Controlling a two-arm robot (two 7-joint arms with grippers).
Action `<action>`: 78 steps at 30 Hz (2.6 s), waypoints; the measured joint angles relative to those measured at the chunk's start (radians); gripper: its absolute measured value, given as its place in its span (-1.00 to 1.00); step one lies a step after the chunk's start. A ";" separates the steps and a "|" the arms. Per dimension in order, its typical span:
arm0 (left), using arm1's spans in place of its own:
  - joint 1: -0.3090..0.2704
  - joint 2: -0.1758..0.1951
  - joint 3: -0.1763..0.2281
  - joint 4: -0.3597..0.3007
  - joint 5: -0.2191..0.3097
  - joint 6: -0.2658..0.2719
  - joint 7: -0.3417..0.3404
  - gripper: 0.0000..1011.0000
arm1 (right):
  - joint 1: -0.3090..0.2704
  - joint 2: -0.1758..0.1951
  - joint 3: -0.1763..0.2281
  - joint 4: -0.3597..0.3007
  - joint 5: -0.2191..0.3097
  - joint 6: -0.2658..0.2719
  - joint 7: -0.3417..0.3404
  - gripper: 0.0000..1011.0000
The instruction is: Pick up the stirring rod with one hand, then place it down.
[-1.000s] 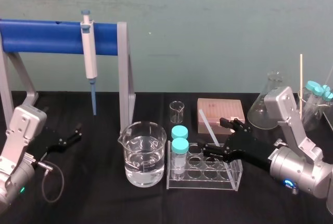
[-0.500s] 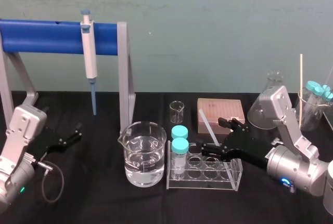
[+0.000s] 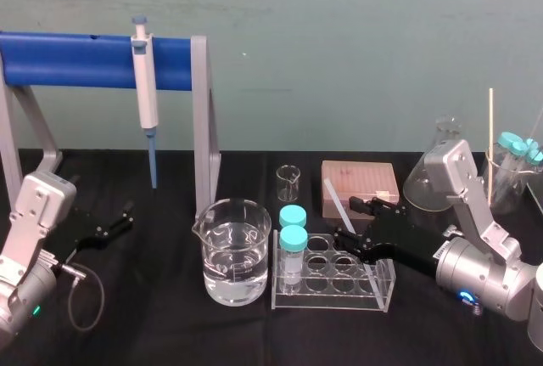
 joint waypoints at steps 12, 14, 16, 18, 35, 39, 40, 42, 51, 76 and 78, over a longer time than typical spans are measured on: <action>0.000 0.000 0.000 0.000 0.000 0.000 0.000 0.98 | -0.001 0.001 0.000 -0.001 0.001 -0.001 0.000 -0.47; 0.000 0.000 0.000 0.000 0.000 0.000 0.000 0.98 | -0.001 0.001 0.000 -0.001 0.001 -0.001 0.000 -0.62; 0.000 0.000 0.000 0.000 0.000 0.000 0.000 0.98 | -0.001 0.001 0.000 -0.001 0.001 -0.001 0.000 -0.71; 0.000 0.000 0.000 0.000 0.000 0.000 0.000 0.98 | -0.001 0.001 0.000 -0.001 0.001 -0.001 0.000 -0.81; 0.000 0.000 0.000 0.000 0.000 0.000 0.000 0.98 | -0.040 -0.031 0.042 -0.003 0.025 -0.107 0.002 -0.87; 0.000 0.000 0.000 0.000 0.000 0.000 0.000 0.98 | -0.060 -0.039 0.057 -0.007 0.030 -0.151 0.007 -0.87; 0.000 0.000 0.000 0.000 0.000 0.000 0.000 0.98 | -0.064 -0.040 0.060 -0.008 0.030 -0.158 0.007 -0.87; 0.000 0.000 0.000 0.000 0.000 0.000 0.000 0.98 | -0.078 -0.041 0.068 -0.013 0.029 -0.177 0.006 -0.87; 0.000 0.000 0.000 0.000 0.000 0.000 0.000 0.98 | -0.129 -0.046 0.109 -0.029 0.015 -0.241 -0.014 -0.87; 0.000 0.000 0.000 0.000 0.000 0.000 0.000 0.98 | -0.118 -0.073 0.214 -0.112 0.083 -0.343 0.034 -0.87; 0.000 0.000 0.000 0.000 0.000 0.000 0.000 0.98 | -0.116 -0.069 0.219 -0.121 0.086 -0.342 0.033 -0.87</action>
